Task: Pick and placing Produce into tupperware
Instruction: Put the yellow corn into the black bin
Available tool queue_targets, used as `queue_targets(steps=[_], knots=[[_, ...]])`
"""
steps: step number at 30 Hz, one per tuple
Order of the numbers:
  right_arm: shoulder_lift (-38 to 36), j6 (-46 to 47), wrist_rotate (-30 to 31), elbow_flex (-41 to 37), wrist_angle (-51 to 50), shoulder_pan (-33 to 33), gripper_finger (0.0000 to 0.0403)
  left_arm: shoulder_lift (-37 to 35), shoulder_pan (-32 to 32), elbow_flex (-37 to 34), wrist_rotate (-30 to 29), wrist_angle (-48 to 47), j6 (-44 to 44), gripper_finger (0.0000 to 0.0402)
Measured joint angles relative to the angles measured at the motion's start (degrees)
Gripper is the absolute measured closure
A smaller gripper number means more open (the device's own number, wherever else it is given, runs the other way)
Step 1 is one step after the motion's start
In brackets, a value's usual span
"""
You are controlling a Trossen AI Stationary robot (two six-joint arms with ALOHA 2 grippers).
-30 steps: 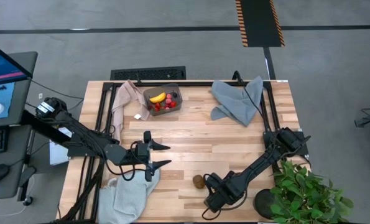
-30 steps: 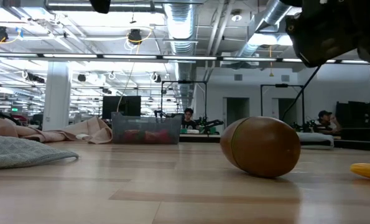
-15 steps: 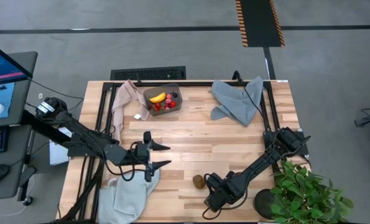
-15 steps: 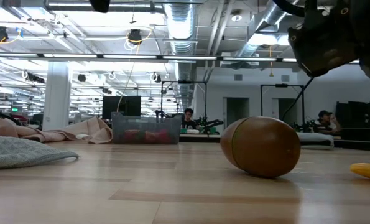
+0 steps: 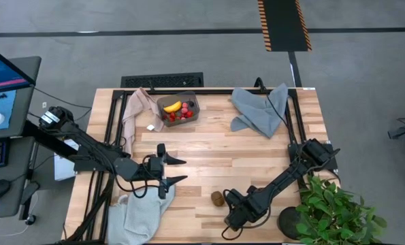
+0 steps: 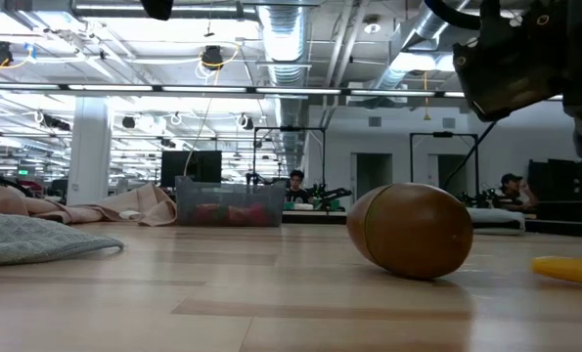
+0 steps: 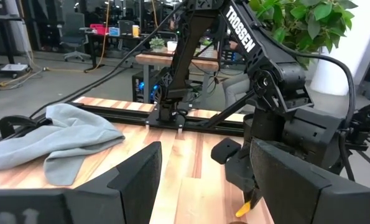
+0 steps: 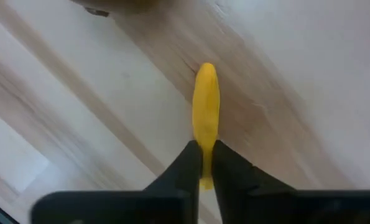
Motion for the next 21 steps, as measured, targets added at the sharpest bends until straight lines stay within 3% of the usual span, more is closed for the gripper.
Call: queue_targets(steps=[5, 11, 21], knots=[[-0.3, -4.1, 1.2, 0.2, -1.0, -2.3, 0.0370, 0.0, 0.0, 0.0, 0.0, 0.0, 0.0, 0.0166], [-0.2, -9.2, 1.4, 3.5, -6.8, -4.9, 0.0351, 0.0, 0.0, 0.0, 0.0, 0.0, 0.0, 0.0166], [-0.3, -20.7, 8.5, 15.7, -21.5, -10.8, 0.0358, 0.0, 0.0, 0.0, 1.3, 0.0, 0.0, 0.0166]])
